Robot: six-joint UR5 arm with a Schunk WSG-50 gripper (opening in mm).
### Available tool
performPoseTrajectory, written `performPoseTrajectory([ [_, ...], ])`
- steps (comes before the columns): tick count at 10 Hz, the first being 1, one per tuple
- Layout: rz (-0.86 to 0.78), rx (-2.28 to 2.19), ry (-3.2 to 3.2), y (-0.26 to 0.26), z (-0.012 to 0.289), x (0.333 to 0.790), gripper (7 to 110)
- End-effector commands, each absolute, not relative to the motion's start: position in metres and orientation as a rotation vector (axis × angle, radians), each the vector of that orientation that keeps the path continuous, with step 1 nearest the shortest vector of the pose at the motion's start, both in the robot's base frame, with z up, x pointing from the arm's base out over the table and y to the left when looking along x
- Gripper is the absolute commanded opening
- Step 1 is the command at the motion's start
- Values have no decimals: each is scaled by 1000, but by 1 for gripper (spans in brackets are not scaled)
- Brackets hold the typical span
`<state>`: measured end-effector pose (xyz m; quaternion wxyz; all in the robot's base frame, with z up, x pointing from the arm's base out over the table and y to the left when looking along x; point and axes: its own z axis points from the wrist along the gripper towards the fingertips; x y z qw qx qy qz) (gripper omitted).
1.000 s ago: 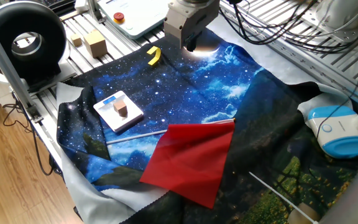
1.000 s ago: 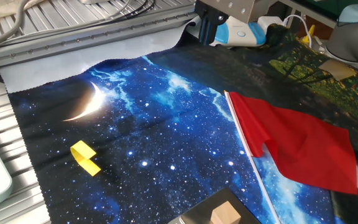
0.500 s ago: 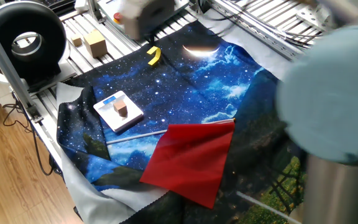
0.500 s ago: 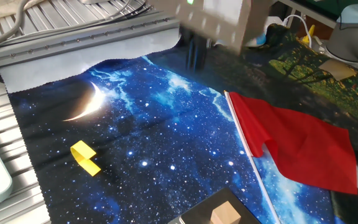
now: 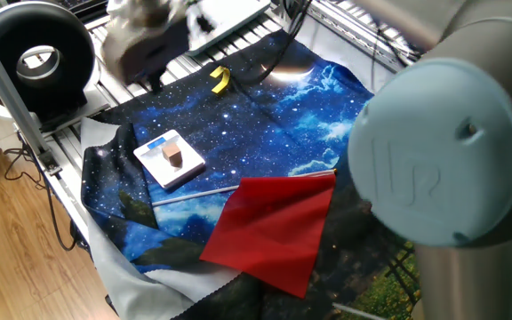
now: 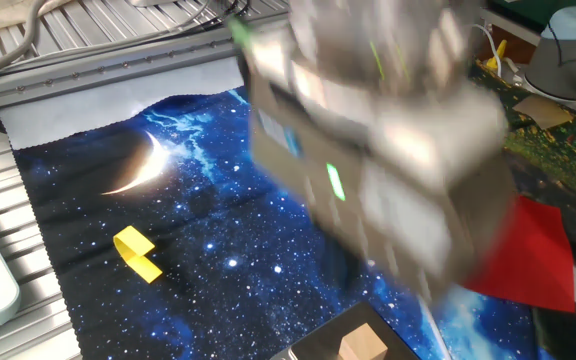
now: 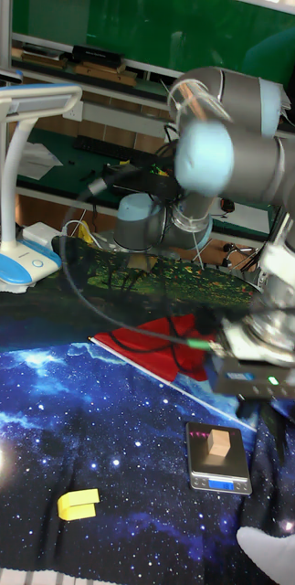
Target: Remove the object from the scale
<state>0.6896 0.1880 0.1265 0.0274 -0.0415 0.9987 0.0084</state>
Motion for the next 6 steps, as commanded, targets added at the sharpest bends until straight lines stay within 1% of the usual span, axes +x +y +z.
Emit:
performPoseTrajectory([
  [1, 11, -65, 3074, 212, 85, 691, 7],
  [2, -19, -62, 3094, 201, 81, 691, 7],
  [4, -2, -47, 3188, 201, 78, 668, 7],
  [5, 13, -60, 3198, 200, 81, 667, 7],
  [6, 42, -36, 3192, 200, 82, 671, 44],
])
